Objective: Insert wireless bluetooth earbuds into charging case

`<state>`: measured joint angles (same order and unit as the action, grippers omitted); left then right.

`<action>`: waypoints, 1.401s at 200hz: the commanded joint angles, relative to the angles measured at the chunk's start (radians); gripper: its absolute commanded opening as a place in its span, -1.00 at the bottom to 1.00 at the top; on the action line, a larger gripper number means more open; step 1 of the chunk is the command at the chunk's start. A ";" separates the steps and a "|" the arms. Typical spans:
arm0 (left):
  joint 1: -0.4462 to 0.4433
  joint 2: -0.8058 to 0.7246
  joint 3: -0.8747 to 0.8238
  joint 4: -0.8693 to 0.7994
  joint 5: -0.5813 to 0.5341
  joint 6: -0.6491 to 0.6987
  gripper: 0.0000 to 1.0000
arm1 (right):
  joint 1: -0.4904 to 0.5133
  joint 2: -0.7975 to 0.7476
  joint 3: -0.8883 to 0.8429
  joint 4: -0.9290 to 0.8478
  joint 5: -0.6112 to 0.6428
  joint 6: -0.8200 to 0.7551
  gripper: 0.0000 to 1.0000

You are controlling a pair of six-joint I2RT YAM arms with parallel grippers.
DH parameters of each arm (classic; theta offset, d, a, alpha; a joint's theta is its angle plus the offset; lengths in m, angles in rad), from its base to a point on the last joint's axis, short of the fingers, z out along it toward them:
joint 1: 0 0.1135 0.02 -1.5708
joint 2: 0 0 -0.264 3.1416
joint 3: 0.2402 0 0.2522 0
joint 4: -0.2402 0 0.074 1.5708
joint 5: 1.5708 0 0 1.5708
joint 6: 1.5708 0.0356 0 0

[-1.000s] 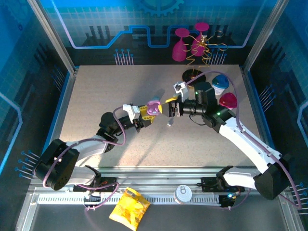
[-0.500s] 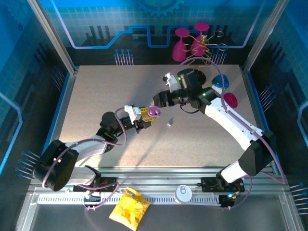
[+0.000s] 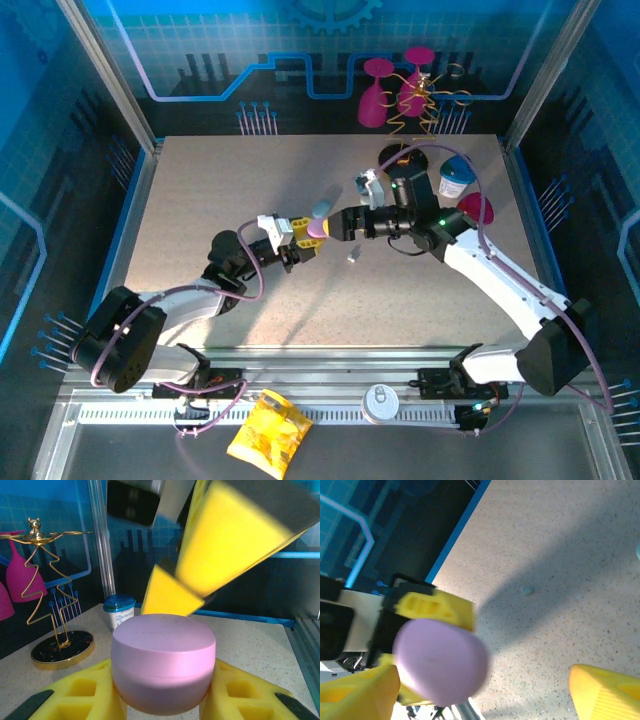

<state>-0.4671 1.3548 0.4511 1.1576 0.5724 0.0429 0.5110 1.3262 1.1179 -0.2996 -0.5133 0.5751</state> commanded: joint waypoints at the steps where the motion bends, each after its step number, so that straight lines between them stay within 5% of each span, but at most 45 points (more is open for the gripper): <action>1: 0.002 -0.020 0.022 0.053 -0.011 -0.019 -0.34 | -0.040 0.006 -0.093 0.271 -0.189 0.272 0.78; 31: 0.002 -0.038 0.021 0.033 -0.013 -0.012 -0.34 | -0.039 0.045 -0.185 0.560 -0.318 0.493 0.68; 97: 0.001 -0.047 0.010 0.040 -0.015 -0.017 -0.34 | 0.001 0.154 -0.270 0.942 -0.380 0.759 0.26; 136: 0.001 -0.050 0.002 0.043 -0.021 -0.014 -0.34 | -0.005 0.162 -0.281 0.901 -0.360 0.740 -0.35; 172: 0.001 -0.066 0.003 -0.001 -0.023 0.004 -0.31 | -0.008 0.144 -0.268 0.865 -0.353 0.712 -0.61; 242: 0.001 -0.125 -0.004 -0.163 -0.064 0.081 0.96 | -0.105 0.072 -0.275 0.656 -0.248 0.507 -0.76; 280: 0.001 -0.157 0.005 -0.357 -0.085 0.156 0.99 | -0.224 0.071 -0.281 0.324 -0.024 0.231 -0.76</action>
<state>-0.4667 1.2289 0.4473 0.9577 0.5137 0.1253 0.3538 1.4117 0.8482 0.2951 -0.7204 1.0374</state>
